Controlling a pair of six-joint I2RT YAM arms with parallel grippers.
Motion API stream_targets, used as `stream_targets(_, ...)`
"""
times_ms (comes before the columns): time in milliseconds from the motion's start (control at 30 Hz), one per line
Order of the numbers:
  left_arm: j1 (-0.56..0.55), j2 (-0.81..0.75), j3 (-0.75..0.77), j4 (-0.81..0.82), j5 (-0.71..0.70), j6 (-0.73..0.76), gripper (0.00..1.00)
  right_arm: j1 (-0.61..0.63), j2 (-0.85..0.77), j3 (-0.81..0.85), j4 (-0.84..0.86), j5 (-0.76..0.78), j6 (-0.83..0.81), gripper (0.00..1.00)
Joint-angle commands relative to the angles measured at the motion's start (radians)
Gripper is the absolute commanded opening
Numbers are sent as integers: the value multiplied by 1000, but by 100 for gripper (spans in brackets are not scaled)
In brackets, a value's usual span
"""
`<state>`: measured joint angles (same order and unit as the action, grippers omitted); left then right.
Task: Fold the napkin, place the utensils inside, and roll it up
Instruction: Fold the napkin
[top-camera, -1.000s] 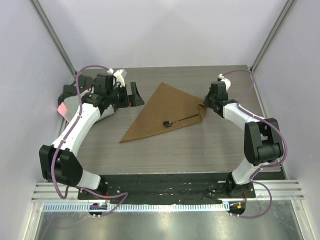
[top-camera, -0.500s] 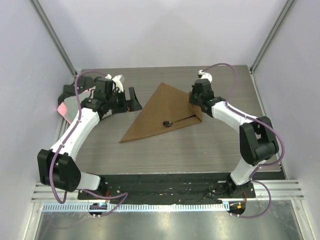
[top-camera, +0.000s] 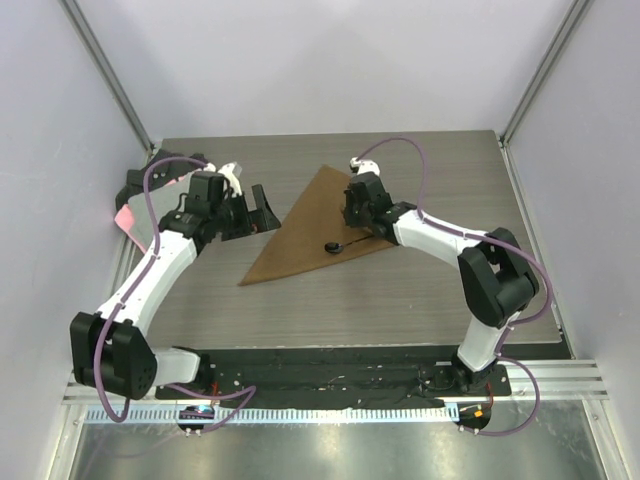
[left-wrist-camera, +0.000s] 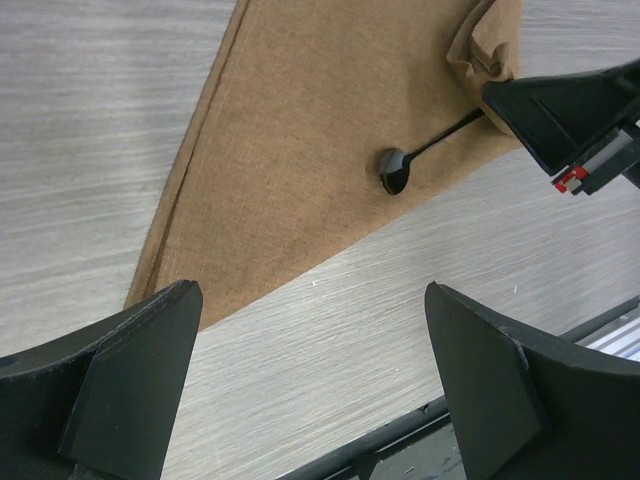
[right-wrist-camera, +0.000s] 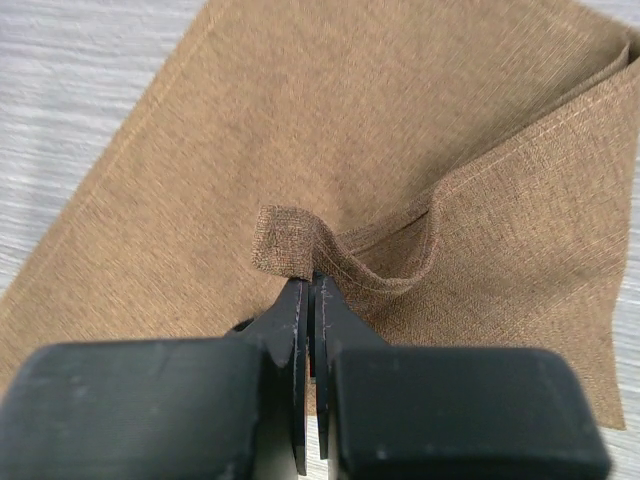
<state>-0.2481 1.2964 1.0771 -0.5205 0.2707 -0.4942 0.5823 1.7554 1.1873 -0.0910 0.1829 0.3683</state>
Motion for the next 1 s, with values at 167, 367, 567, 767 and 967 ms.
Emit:
stream_targets(167,0,-29,-62,93,-7,-75,100,45,3,-49,40,29,23,1)
stream_targets(367,1,-26,-100,102,-45,-95,100,57,-5,-86,48,29,38,1)
stream_targets(567,3,-31,-173,169,-85,-154,100,70,-11,-118,59,15,52,1)
stream_targets(767,13,-5,-212,215,-87,-190,100,80,-22,-143,68,-20,47,15)
stream_targets(967,64,-5,-244,241,-61,-213,100,85,-86,-161,86,-128,12,48)
